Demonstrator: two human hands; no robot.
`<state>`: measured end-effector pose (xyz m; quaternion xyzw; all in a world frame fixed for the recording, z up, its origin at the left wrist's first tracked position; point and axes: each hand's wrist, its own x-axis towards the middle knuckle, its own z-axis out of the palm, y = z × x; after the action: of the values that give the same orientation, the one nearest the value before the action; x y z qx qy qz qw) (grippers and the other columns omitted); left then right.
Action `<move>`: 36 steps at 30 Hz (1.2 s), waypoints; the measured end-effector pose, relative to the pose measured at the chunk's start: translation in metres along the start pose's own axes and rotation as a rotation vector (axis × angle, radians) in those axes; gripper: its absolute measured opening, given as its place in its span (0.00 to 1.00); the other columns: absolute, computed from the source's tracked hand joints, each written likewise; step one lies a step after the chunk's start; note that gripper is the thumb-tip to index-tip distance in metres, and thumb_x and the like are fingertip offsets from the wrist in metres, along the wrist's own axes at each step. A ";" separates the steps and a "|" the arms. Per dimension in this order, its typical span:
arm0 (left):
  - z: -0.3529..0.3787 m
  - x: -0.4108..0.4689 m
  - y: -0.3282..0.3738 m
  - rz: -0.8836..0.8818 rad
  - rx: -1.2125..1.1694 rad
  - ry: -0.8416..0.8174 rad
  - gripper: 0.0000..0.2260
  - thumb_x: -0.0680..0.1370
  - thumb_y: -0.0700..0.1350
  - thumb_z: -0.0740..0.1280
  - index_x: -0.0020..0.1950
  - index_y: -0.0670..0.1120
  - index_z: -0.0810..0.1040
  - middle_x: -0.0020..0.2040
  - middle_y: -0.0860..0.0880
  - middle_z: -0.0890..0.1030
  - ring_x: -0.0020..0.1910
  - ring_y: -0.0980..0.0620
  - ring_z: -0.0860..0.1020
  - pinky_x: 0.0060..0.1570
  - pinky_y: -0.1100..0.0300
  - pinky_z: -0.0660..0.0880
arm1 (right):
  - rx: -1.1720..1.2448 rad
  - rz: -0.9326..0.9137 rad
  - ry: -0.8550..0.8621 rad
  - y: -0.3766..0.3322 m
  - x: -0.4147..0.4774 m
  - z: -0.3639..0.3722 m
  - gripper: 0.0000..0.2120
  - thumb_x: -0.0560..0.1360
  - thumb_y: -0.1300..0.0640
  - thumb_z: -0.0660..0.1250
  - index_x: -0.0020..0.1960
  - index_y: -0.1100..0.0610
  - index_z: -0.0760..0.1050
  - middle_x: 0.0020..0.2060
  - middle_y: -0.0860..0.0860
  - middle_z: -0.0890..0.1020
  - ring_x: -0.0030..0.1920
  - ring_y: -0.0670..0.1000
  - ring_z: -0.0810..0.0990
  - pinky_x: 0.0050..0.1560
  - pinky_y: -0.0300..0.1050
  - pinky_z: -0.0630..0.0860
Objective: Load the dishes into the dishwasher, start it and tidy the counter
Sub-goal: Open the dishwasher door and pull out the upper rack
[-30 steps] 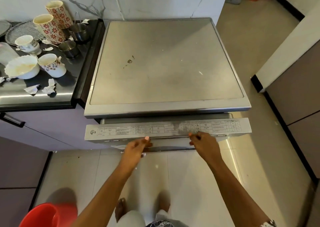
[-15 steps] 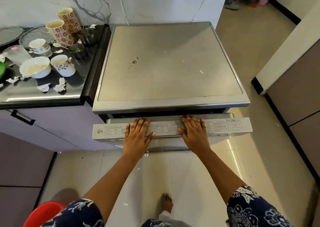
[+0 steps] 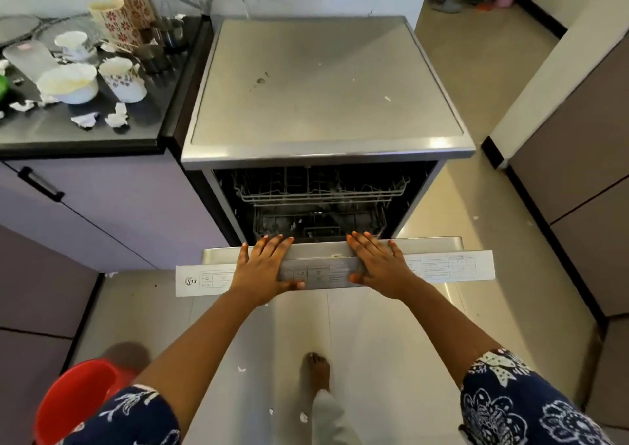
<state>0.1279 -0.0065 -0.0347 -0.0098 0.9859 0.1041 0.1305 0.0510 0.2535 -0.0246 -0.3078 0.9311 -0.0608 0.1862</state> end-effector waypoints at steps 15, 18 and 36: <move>0.191 -0.144 0.037 -0.043 -0.025 -0.034 0.42 0.63 0.63 0.76 0.71 0.48 0.67 0.67 0.43 0.75 0.66 0.39 0.73 0.63 0.34 0.64 | -0.112 0.051 -0.132 -0.046 -0.111 0.183 0.45 0.65 0.40 0.73 0.75 0.55 0.59 0.74 0.56 0.60 0.73 0.59 0.61 0.69 0.65 0.56; 0.257 -0.170 0.043 -0.105 -0.054 -0.048 0.44 0.59 0.61 0.78 0.69 0.49 0.66 0.63 0.44 0.77 0.63 0.40 0.75 0.59 0.34 0.69 | -0.089 0.056 -0.144 -0.044 -0.133 0.253 0.51 0.48 0.37 0.79 0.66 0.56 0.71 0.63 0.56 0.77 0.61 0.58 0.78 0.54 0.64 0.73; 0.549 -0.218 0.030 -0.192 -0.038 -0.245 0.39 0.74 0.67 0.54 0.78 0.48 0.47 0.76 0.42 0.60 0.73 0.40 0.61 0.66 0.41 0.59 | -0.035 -0.009 -0.290 -0.007 -0.156 0.548 0.59 0.48 0.36 0.79 0.72 0.56 0.62 0.70 0.56 0.68 0.68 0.57 0.70 0.62 0.59 0.63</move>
<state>0.4769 0.1355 -0.4904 -0.0935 0.9550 0.1104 0.2591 0.3815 0.3414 -0.4808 -0.3208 0.8939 -0.0003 0.3132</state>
